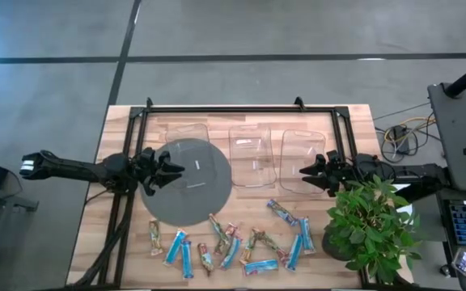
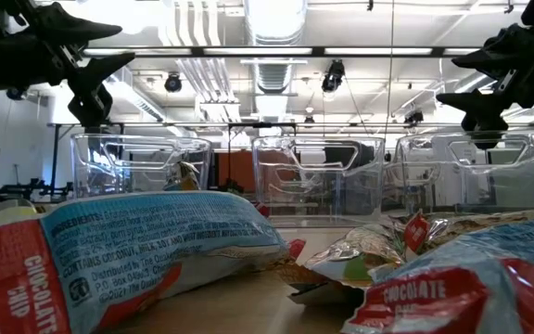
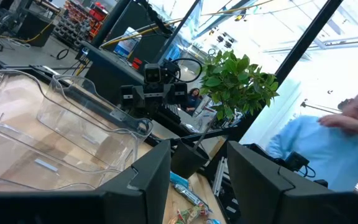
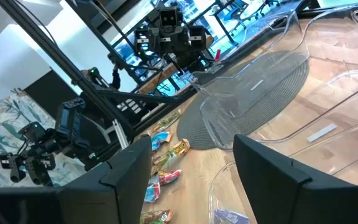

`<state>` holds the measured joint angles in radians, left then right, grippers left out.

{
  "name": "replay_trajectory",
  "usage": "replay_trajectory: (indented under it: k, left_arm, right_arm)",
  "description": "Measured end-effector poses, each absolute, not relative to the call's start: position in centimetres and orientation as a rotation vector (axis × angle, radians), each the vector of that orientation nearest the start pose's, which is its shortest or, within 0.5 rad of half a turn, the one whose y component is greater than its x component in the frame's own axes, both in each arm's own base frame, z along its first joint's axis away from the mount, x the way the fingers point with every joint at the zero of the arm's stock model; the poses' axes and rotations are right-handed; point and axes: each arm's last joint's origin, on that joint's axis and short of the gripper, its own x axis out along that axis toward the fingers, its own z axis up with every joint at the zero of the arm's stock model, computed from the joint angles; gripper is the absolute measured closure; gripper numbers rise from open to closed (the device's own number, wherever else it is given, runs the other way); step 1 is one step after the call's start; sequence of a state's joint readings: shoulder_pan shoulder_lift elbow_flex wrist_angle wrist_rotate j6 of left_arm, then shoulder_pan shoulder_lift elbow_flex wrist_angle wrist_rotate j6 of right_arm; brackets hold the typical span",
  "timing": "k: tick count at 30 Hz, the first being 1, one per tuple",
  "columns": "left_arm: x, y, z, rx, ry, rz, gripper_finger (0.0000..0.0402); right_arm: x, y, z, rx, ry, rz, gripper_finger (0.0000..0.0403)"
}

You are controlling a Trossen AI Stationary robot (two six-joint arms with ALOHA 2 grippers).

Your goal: Pick and place Granola Bars by type

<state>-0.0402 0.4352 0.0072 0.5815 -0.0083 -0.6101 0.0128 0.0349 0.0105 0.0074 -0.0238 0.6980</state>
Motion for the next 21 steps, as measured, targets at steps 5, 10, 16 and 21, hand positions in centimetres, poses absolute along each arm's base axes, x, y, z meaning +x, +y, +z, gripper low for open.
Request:
replay_trajectory:
  k: [5, 10, 16, 21]
  left_arm:
    - [12.4, -0.5, 18.3, -0.612, -0.139, -0.078, 0.0260]
    - [12.4, -0.5, 18.2, -0.613, -0.139, -0.077, 0.0260]
    - [12.4, -0.5, 18.2, -0.612, -0.138, -0.077, 0.0260]
    - [12.4, -0.5, 18.2, -0.613, -0.138, -0.077, 0.0260]
  right_arm:
    - [9.9, 0.2, 16.5, 0.698, 0.029, 0.029, 0.0186]
    - [9.9, 0.2, 16.5, 0.698, 0.029, 0.029, 0.0186]
    - [9.9, -0.2, 17.3, 0.870, -0.109, -0.070, 0.0186]
    - [10.1, 0.2, 19.3, 0.906, -0.227, 0.150, 0.0186]
